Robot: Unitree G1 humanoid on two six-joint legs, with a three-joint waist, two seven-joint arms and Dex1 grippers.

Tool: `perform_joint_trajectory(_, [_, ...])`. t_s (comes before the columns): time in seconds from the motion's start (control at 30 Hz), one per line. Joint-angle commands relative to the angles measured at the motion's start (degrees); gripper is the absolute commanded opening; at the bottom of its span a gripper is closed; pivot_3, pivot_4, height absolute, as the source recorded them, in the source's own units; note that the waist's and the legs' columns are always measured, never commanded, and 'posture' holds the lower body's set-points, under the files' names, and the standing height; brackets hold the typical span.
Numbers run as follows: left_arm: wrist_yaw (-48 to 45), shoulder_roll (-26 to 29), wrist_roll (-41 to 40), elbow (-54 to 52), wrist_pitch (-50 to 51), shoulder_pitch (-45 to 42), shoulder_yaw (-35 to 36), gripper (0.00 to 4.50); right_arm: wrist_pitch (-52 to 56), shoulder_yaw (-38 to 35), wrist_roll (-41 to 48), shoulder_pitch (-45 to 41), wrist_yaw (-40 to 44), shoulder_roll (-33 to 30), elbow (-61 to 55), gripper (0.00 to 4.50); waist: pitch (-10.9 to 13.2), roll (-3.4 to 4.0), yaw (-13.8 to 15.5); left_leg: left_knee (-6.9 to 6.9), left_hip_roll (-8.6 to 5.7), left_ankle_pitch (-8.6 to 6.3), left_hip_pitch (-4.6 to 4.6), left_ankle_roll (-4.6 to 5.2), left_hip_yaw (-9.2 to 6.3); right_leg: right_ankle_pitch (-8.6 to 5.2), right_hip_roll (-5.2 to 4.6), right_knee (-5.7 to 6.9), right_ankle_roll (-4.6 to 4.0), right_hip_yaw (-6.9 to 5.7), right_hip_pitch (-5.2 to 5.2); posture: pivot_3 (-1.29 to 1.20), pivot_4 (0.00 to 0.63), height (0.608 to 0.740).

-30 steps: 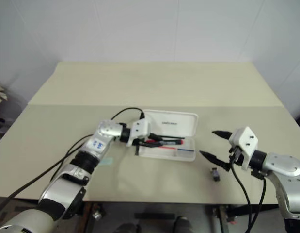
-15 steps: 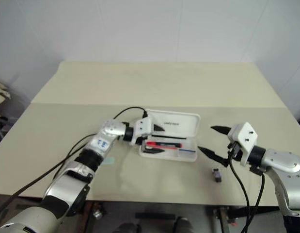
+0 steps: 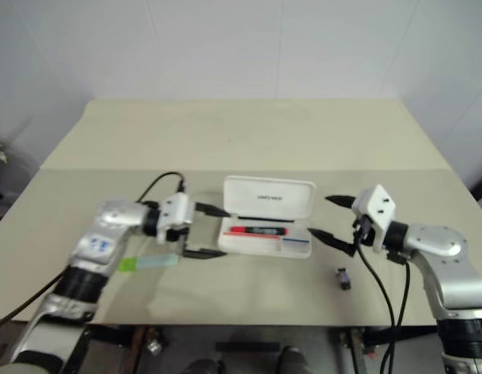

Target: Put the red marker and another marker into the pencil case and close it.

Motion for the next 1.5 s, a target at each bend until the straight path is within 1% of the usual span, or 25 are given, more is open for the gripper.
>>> perform_joint_trajectory(0.03, [-2.4, 5.9, -4.6, -3.0, -0.4, 4.1, 6.6, 4.46, -2.1, 0.4, -0.2, -2.0, 1.1, 0.4, 1.3, 4.5, 0.0, 0.0, 0.0, -0.02, 0.01, 0.0, 0.02, 0.0, 0.0, -0.01, 0.01, 0.01, -0.02, 0.02, 0.0, 0.0, 0.15, 0.74])
perform_joint_trajectory(0.1, [-4.0, 9.2, -7.1, -2.0, 0.9, 6.2, 9.8, 4.46, -2.5, 1.0, -0.3, -2.7, 1.4, 0.7, 2.2, 4.5, 0.0, 0.0, 0.0, -0.02, 0.01, -0.02, 0.03, 0.04, 0.0, 0.0, 0.02, 0.01, -0.03, 0.02, 0.0, 0.0, 0.15, 0.74])
perform_joint_trajectory(0.2, [-6.8, 13.6, -7.4, 2.8, -2.2, 8.5, 13.0, 4.46, -2.9, 1.6, -0.6, -3.4, 1.6, 1.1, 3.0, 4.5, 0.0, 0.0, 0.1, -0.03, 0.04, -0.07, 0.03, 0.13, -0.02, 0.01, 0.04, 0.0, -0.06, 0.02, 0.0, 0.0, 0.15, 0.74])
perform_joint_trajectory(0.3, [-9.2, 16.2, -6.5, 8.2, -6.6, 9.6, 14.1, 4.46, -3.0, 2.0, -0.7, -3.6, 1.6, 1.7, 3.1, 4.5, 0.0, 0.01, 0.1, -0.06, 0.04, -0.11, 0.04, 0.19, -0.02, 0.0, 0.05, 0.0, -0.07, 0.01, 0.0, 0.0, 0.15, 0.74])
perform_joint_trajectory(0.37, [-10.5, 16.9, -6.5, 11.0, -8.2, 9.5, 14.3, 4.46, -3.0, 2.1, -0.8, -3.5, 1.6, 1.9, 3.0, 4.5, 0.0, 0.01, 0.1, -0.07, 0.04, -0.12, 0.05, 0.21, -0.01, 0.0, 0.05, -0.01, -0.08, 0.01, 0.0, 0.0, 0.15, 0.74])
perform_joint_trajectory(0.5, [-13.9, 18.4, -4.5, 14.2, -11.1, 8.8, 12.1, 4.46, -2.8, 1.9, -0.6, -3.4, 1.7, 1.6, 2.9, 4.5, 0.0, 0.01, 0.0, -0.07, 0.05, -0.13, 0.03, 0.23, -0.01, 0.01, 0.06, 0.0, -0.08, 0.01, -0.02, 0.0, 0.15, 0.74])
perform_joint_trajectory(0.7, [-15.1, 17.4, -3.2, 20.7, -14.8, 6.0, 9.7, 4.46, -2.3, 1.4, -0.4, -3.0, 1.6, 1.1, 2.2, 4.5, 0.0, 0.01, 0.0, -0.07, 0.09, -0.14, 0.05, 0.24, 0.05, 0.02, 0.09, 0.03, -0.11, 0.02, -0.04, 0.0, 0.15, 0.74])
perform_joint_trajectory(0.87, [-14.8, 15.5, -0.2, 31.1, -20.9, 2.9, 6.7, 4.46, -1.4, 0.9, -0.1, -2.2, 1.1, 0.6, 0.7, 4.5, 0.0, 0.01, -0.1, -0.08, 0.12, -0.14, 0.05, 0.24, 0.1, 0.04, 0.14, 0.06, -0.13, 0.03, -0.07, 0.0, 0.15, 0.74])
perform_joint_trajectory(1.17, [-14.5, 11.4, 1.4, 38.1, -25.7, -0.7, 3.9, 4.46, -0.1, -0.5, 0.2, -0.6, 0.9, -0.1, -1.4, 4.5, 0.0, 0.01, 0.0, -0.05, 0.15, -0.14, 0.03, 0.24, 0.13, 0.07, 0.16, 0.15, -0.15, 0.03, -0.06, 0.0, 0.15, 0.74])
perform_joint_trajectory(1.27, [-14.9, 10.7, 1.4, 39.9, -26.8, -1.3, 4.0, 3.85, 0.3, -0.8, 0.3, -0.1, 0.8, -0.2, -2.1, 4.5, 0.0, 0.0, -0.1, -0.05, 0.19, -0.14, 0.04, 0.24, 0.16, 0.08, 0.18, 0.17, -0.16, 0.04, -0.06, 0.0, 0.15, 0.74])
perform_joint_trajectory(1.5, [-14.7, 10.2, 1.1, 41.0, -27.4, -1.1, 4.4, 1.49, 0.5, -1.2, 0.4, 0.2, 0.6, -0.6, -2.4, 4.5, 0.0, 0.01, 0.0, -0.03, 0.44, -0.15, 0.04, 0.24, 0.22, 0.18, 0.41, 0.14, -0.3, 0.04, -0.06, 0.0, 0.15, 0.74])
